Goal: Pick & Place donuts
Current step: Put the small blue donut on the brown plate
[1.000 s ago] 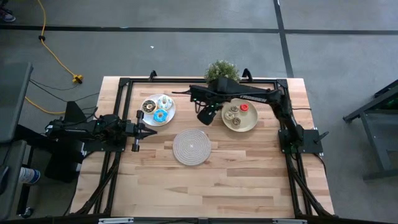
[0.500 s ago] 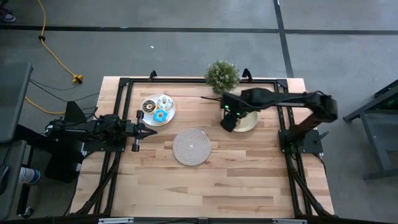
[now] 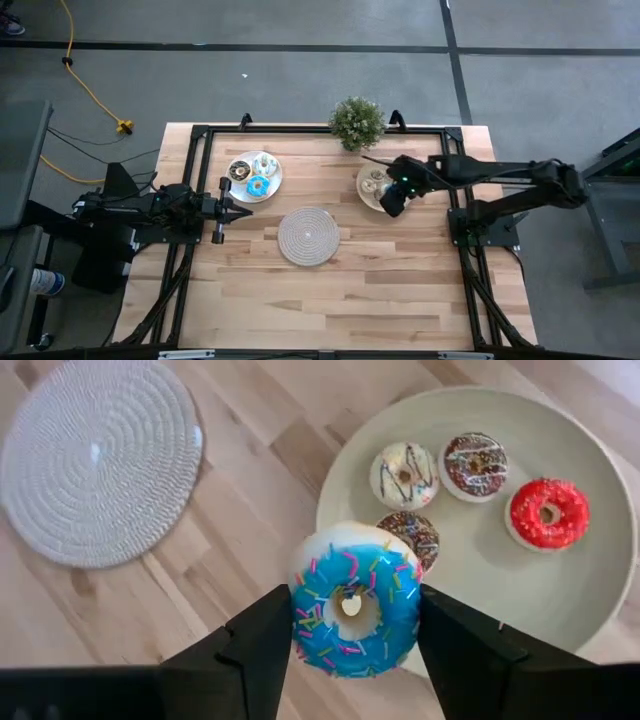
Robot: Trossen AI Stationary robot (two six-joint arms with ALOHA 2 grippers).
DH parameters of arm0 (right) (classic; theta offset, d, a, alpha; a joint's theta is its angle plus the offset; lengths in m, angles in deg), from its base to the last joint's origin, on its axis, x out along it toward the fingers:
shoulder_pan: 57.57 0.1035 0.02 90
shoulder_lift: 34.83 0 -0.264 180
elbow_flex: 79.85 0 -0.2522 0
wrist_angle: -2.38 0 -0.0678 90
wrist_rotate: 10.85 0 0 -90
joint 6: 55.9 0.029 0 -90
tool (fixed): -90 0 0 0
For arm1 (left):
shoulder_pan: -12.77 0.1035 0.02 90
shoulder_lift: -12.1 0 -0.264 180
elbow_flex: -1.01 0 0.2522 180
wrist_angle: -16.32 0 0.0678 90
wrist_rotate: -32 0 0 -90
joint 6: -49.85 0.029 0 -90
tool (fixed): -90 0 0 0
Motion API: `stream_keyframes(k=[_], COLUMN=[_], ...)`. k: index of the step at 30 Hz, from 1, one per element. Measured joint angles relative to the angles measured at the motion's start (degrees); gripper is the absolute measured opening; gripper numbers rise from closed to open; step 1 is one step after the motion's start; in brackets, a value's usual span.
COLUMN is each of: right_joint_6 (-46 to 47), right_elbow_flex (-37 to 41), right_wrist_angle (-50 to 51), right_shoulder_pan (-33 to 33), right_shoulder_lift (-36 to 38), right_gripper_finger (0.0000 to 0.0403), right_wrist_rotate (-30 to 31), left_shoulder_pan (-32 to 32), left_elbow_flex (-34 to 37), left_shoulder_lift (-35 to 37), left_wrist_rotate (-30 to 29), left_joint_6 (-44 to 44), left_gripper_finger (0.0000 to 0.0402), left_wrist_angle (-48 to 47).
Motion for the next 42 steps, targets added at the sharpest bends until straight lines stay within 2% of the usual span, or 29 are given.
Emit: stream_keyframes(k=[8, 13, 20, 30, 42], right_joint_6=[12.6, 12.2, 9.7, 8.1, 6.9], right_elbow_flex=[9.9, 13.0, 13.3, 13.3, 13.3], right_wrist_angle=[-1.4, -1.6, -2.9, -8.7, -11.7], right_shoulder_pan=[-3.8, -7.3, -9.8, -10.4, -10.5], right_shoulder_lift=[6.5, 6.2, 1.5, -7.2, -13.9], right_gripper_finger=[0.0195, 0.0195, 0.0195, 0.0195, 0.0195], right_wrist_rotate=[-0.1, 1.4, 6.1, 6.5, 5.2], left_shoulder_pan=[0.0, 0.0, 0.0, 0.0, 0.0], left_elbow_flex=[0.0, 0.0, 0.0, 0.0, 0.0], left_shoulder_lift=[0.0, 0.0, 0.0, 0.0, 0.0], left_wrist_rotate=[0.0, 0.0, 0.0, 0.0, 0.0], left_joint_6=[0.0, 0.0, 0.0, 0.0, 0.0], left_gripper_finger=[0.0, 0.0, 0.0, 0.0, 0.0], left_wrist_angle=[0.0, 0.0, 0.0, 0.0, 0.0])
